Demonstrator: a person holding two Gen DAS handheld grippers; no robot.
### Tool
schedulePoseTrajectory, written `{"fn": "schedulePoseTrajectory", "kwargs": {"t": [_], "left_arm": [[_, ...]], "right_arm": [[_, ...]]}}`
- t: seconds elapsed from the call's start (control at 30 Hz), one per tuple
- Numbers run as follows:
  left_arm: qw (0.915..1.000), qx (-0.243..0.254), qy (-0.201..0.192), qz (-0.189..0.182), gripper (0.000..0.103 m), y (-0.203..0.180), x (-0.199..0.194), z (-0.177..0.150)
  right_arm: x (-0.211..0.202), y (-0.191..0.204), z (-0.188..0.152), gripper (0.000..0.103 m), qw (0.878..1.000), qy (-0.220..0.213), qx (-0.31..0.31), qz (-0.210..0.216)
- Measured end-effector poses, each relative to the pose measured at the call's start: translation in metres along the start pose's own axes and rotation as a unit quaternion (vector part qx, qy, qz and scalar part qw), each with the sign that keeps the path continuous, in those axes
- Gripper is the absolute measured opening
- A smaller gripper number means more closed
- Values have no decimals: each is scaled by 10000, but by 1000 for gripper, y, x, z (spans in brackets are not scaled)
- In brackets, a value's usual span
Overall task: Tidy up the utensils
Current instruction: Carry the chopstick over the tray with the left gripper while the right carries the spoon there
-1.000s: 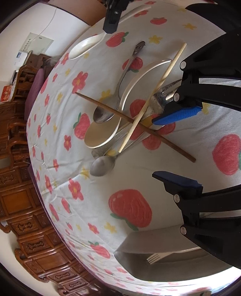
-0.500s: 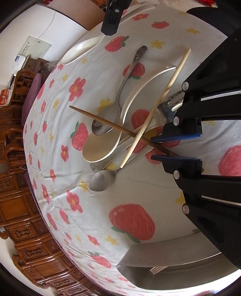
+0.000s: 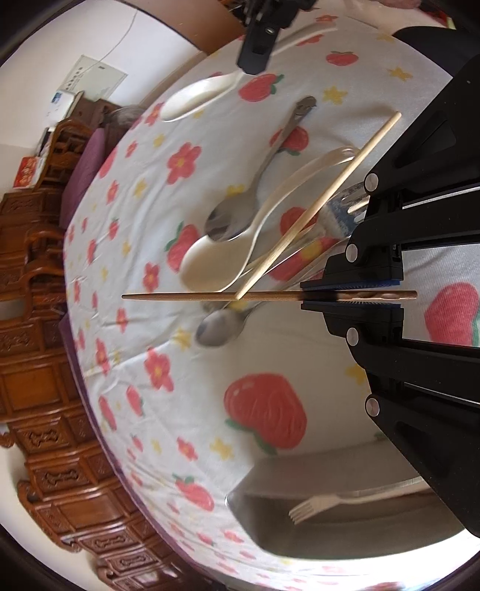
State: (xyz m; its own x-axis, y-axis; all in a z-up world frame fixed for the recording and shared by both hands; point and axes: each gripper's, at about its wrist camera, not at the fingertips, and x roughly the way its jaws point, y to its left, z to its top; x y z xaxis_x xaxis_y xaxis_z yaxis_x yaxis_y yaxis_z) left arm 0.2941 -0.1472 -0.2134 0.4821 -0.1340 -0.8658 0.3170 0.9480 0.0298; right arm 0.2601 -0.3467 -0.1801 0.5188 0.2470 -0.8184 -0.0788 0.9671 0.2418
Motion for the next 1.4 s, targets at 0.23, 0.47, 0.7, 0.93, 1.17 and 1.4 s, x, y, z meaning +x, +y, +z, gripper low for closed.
{"fn": "schedulePoseTrajectory", "kwargs": {"t": [0.23, 0.47, 0.7, 0.93, 1.17, 1.4], "left_arm": [[9997, -72, -204, 140, 4, 12, -24, 0], [9995, -89, -290, 105, 4, 22, -45, -14], [9991, -86, -393, 105, 4, 31, -64, -24], [9985, -156, -501, 123, 4, 48, -82, -33], [9974, -405, -536, 253, 4, 84, -91, -49], [9958, -634, -504, 420, 4, 124, -96, -59]], "right_arm": [[-1, 8, -1, 8, 9999, -18, -117, -11], [-3, 19, -3, 8, 9996, -38, -257, 80], [-4, 36, -7, 8, 9990, -32, -415, 172], [-8, 57, -11, 8, 9976, -41, -600, 343], [-12, 83, -17, 8, 9954, 9, -783, 558], [-9, 113, -15, 8, 9938, -3, -932, 614]]}}
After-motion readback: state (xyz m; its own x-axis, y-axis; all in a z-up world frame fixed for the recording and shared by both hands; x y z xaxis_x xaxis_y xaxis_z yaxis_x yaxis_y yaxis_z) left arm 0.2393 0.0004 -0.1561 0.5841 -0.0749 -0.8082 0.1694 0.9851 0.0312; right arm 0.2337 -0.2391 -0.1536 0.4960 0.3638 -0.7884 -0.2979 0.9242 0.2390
